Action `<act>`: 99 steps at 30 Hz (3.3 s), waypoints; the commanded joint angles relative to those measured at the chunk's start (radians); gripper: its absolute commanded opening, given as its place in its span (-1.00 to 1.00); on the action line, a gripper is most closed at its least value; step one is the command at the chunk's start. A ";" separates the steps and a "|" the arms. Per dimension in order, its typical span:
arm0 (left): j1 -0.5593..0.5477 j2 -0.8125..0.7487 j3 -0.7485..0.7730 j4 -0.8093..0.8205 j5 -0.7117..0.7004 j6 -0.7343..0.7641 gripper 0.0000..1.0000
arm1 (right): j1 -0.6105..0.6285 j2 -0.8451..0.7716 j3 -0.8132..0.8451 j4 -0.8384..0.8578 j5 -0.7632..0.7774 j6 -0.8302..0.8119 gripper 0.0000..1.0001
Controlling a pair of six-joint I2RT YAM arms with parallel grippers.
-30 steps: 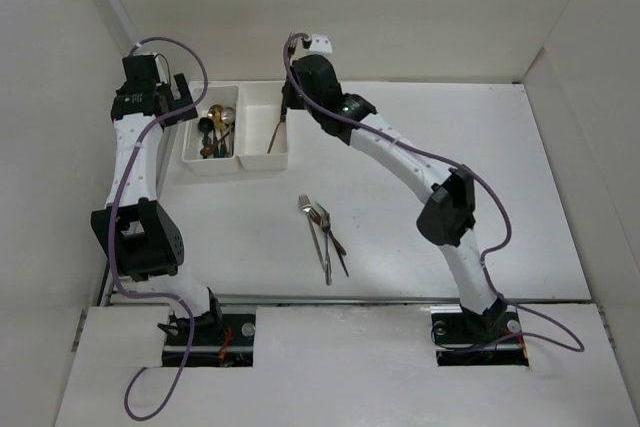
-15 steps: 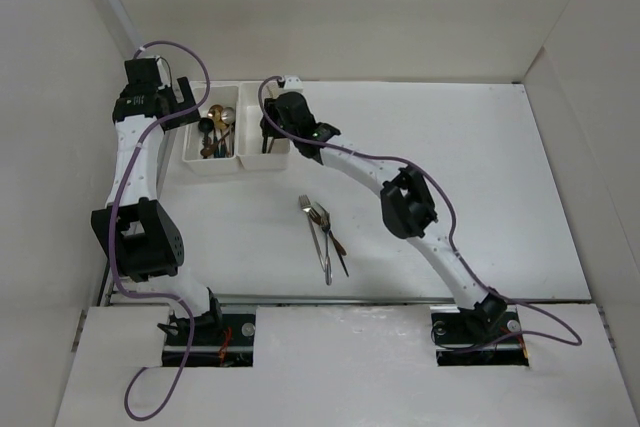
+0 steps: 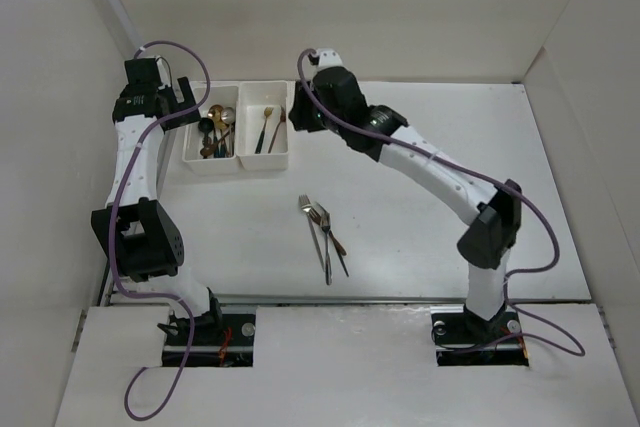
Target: Sort the eating utensils into containers
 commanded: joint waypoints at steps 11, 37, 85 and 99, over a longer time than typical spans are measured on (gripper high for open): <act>0.001 -0.012 0.080 -0.005 -0.038 -0.014 0.98 | 0.190 -0.135 -0.540 -0.434 -0.124 0.257 -0.22; 0.001 -0.043 0.053 -0.005 -0.056 -0.005 0.98 | 0.208 -0.024 -0.638 -0.343 0.048 0.211 -0.76; -0.143 -0.095 -0.126 -0.120 0.487 0.144 0.98 | -0.013 0.535 0.464 0.160 -0.078 0.131 0.22; -0.517 -0.031 -0.346 -0.187 0.401 0.202 0.98 | -0.103 -0.085 -0.170 -0.001 0.319 0.244 0.41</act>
